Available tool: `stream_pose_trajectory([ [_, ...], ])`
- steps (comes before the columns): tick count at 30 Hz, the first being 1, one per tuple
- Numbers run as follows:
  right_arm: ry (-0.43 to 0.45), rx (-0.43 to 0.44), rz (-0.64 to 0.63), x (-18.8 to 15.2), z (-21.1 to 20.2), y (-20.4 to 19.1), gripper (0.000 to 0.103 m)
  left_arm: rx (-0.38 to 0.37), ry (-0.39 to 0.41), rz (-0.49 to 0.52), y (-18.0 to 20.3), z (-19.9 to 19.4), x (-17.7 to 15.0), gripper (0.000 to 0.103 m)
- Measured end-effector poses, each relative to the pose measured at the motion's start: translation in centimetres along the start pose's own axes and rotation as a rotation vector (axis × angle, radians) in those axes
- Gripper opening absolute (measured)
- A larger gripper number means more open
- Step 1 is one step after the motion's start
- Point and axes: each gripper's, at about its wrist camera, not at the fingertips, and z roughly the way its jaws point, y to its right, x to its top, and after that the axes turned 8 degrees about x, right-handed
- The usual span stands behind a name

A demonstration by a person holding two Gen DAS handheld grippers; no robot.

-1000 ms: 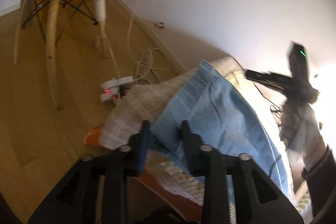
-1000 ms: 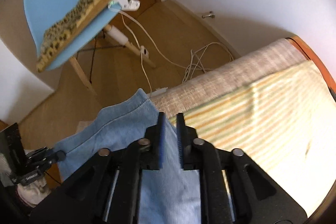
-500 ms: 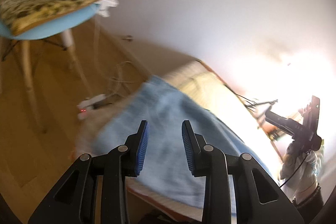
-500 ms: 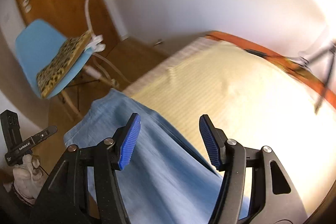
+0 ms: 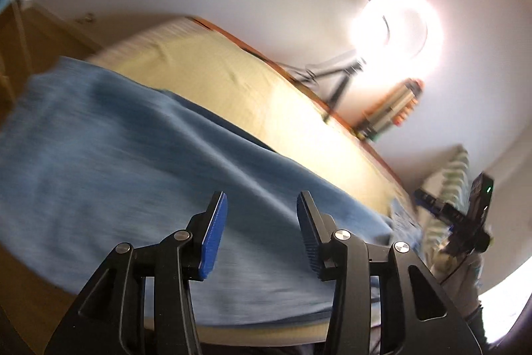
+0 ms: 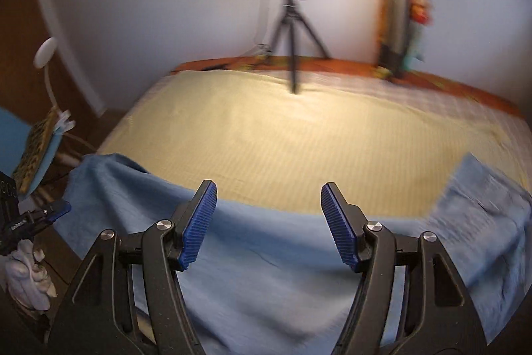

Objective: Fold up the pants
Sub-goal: 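Grasp the jeans waistband pocket with the left tool and lift it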

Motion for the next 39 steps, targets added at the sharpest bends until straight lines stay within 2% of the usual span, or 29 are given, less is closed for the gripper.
stream_pose_trajectory([
  [6, 0.025, -0.151, 0.139, -4.0, -4.7, 8.1, 0.068, -0.11, -0.12, 0.073, 5.9, 4.1, -0.6, 0.042],
  [11, 0.038, -0.239, 0.276, -8.4, -8.4, 14.4, 0.068, -0.199, -0.221, 0.2, 13.0, 7.7, -1.3, 0.043],
  [13, 0.042, -0.275, 0.327, -10.2, -9.8, 16.5, 0.068, -0.236, -0.274, 0.252, 16.2, 9.6, -1.0, 0.048],
  [17, 0.037, -0.357, 0.408, -12.8, -12.3, 20.3, 0.068, -0.322, -0.371, 0.333, 22.2, 13.4, -0.5, 0.048],
  [20, 0.041, -0.413, 0.454, -14.1, -13.8, 22.1, 0.068, -0.357, -0.437, 0.368, 25.8, 16.2, -0.2, 0.048],
  [25, 0.049, -0.468, 0.561, -16.9, -15.8, 25.6, 0.068, -0.351, -0.495, 0.449, 30.0, 20.8, -1.1, 0.05],
  [27, 0.049, -0.471, 0.6, -17.9, -16.3, 26.8, 0.068, -0.34, -0.534, 0.441, 30.9, 22.7, -1.7, 0.057],
  [31, 0.077, -0.438, 0.685, -19.5, -17.4, 29.0, 0.068, -0.319, -0.627, 0.424, 33.0, 26.7, -3.4, 0.057],
  [33, 0.088, -0.439, 0.688, -19.8, -17.9, 29.3, 0.068, -0.319, -0.658, 0.413, 33.8, 28.0, -4.1, 0.057],
  [39, 0.115, -0.415, 0.687, -20.6, -19.0, 29.4, 0.068, -0.302, -0.69, 0.342, 34.9, 30.8, -5.1, 0.057],
])
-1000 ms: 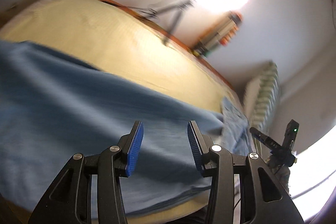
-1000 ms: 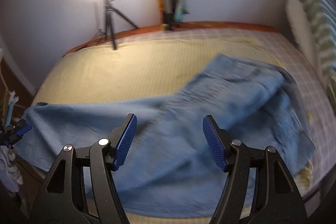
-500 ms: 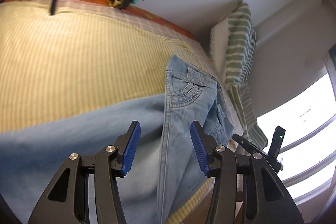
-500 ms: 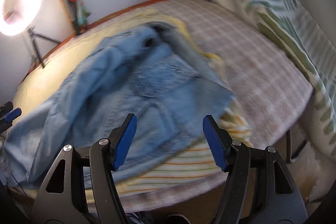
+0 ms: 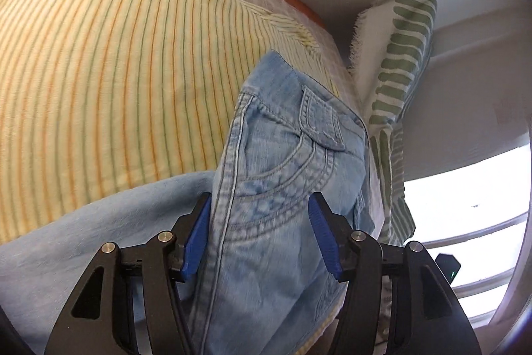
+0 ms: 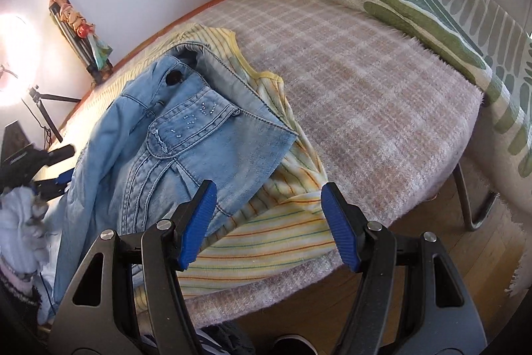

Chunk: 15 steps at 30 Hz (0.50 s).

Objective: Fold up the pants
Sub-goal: 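Grasp the jeans waistband pocket with the left tool and lift it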

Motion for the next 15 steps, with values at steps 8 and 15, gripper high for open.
stream_pose_trajectory([
  [8, 0.001, 0.013, -0.001, -0.2, 0.0, 0.0, 0.068, -0.019, 0.035, -0.063, -0.5, 1.1, 1.5, 0.055],
  [15, -0.004, 0.032, -0.015, -0.3, 0.4, -0.8, 0.068, 0.002, 0.106, 0.029, 1.5, 1.4, 1.5, 0.015],
])
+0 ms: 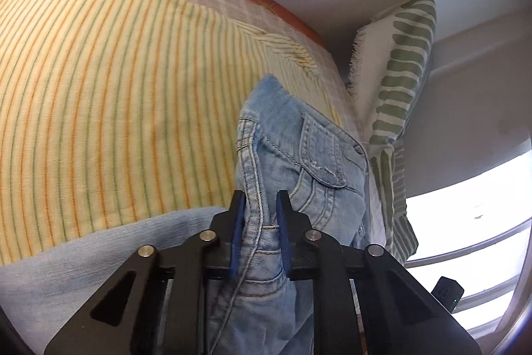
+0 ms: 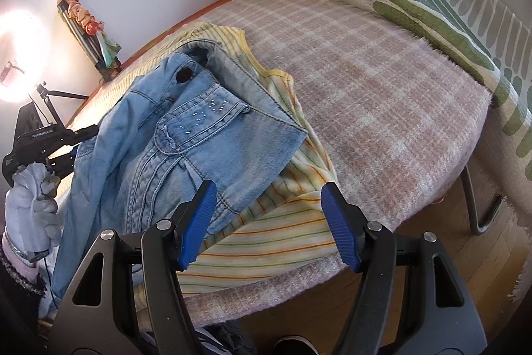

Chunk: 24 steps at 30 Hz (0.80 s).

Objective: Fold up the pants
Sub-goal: 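Grasp the jeans waistband pocket with the left tool and lift it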

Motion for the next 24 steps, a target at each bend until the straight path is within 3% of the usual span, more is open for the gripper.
stream_pose_trajectory([
  [5, 0.014, 0.008, -0.01, 0.1, -0.5, -0.6, 0.068, -0.043, 0.054, 0.106, 2.5, -1.2, -1.0, 0.014],
  [11, 0.064, 0.074, -0.014, 1.5, -2.0, -1.5, 0.068, -0.133, 0.071, 0.359, 8.5, -2.6, -4.9, 0.014],
  [17, 0.165, 0.2, 0.027, 3.6, -4.3, -1.8, 0.068, -0.188, -0.044, 0.548, 12.6, 0.0, -10.1, 0.013],
  [20, 0.149, 0.296, 0.082, 4.1, -4.1, -1.0, 0.069, -0.172, -0.099, 0.608, 13.2, 1.5, -11.9, 0.013],
  [24, 0.115, 0.387, 0.117, 4.2, -2.6, 0.0, 0.076, -0.163, -0.136, 0.608, 13.0, 1.7, -12.1, 0.014],
])
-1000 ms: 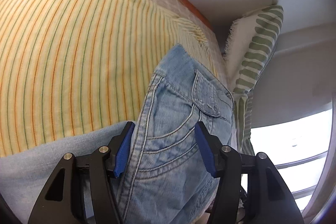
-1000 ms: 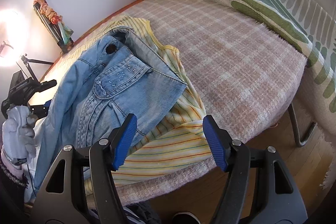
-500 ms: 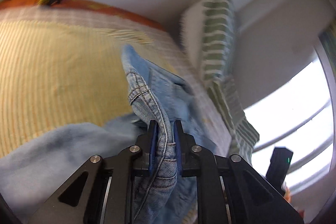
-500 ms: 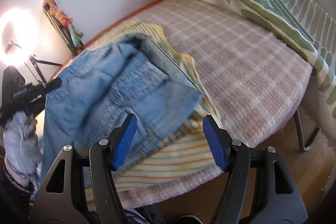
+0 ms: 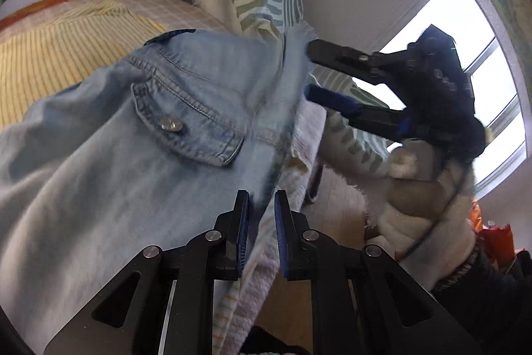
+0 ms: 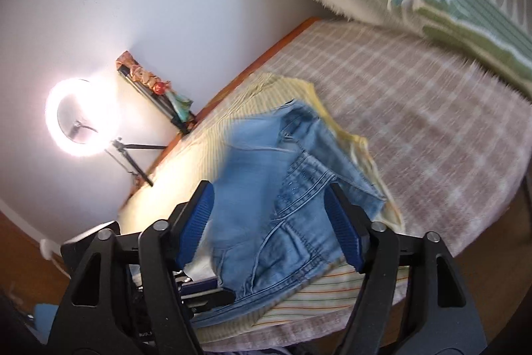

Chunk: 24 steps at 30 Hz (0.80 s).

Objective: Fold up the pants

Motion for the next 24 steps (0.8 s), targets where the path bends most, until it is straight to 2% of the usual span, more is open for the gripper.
stream_pose_trajectory([
  [4, -0.024, 0.078, 0.101, -0.7, 1.5, 2.9, 0.078, 0.014, 0.039, -0.026, -1.5, -3.6, -0.5, 0.015],
  [6, -0.027, 0.058, 0.13, -0.8, 2.1, 4.3, 0.078, 0.058, 0.07, -0.015, -2.1, -6.0, -1.1, 0.017],
  [8, -0.043, 0.009, 0.13, -0.8, 2.6, 5.0, 0.078, 0.134, 0.09, 0.006, -2.9, -8.6, -2.4, 0.019],
  [10, -0.072, -0.051, 0.096, -1.0, 3.2, 4.9, 0.076, 0.23, 0.104, 0.025, -3.5, -11.4, -4.7, 0.027],
  [12, -0.114, -0.145, 0.028, -1.3, 4.1, 4.3, 0.062, 0.319, 0.104, 0.032, -4.6, -13.5, -6.6, 0.032],
  [14, -0.147, -0.224, -0.034, -1.7, 4.8, 4.0, 0.033, 0.39, 0.095, 0.023, -5.7, -15.5, -9.2, 0.032],
  [15, -0.163, -0.265, -0.076, -2.0, 5.3, 3.6, 0.024, 0.418, 0.087, 0.011, -6.3, -16.1, -10.3, 0.032],
  [16, -0.17, -0.273, -0.094, -2.1, 5.3, 3.5, 0.01, 0.445, 0.078, -0.009, -7.2, -16.7, -11.5, 0.032],
  [19, -0.165, -0.267, -0.119, -2.3, 5.2, 3.0, 0.008, 0.49, 0.058, -0.105, -9.0, -17.7, -15.1, 0.032],
  [21, -0.142, -0.271, -0.144, -2.2, 4.4, 2.5, 0.006, 0.487, 0.054, -0.156, -9.8, -18.4, -17.1, 0.032],
  [23, -0.133, -0.319, -0.139, -1.9, 3.5, 2.7, 0.006, 0.496, 0.05, -0.198, -10.5, -18.9, -19.0, 0.032],
  [24, -0.158, -0.333, -0.124, -1.9, 3.5, 3.3, 0.006, 0.495, 0.039, -0.229, -11.1, -18.9, -19.9, 0.032],
])
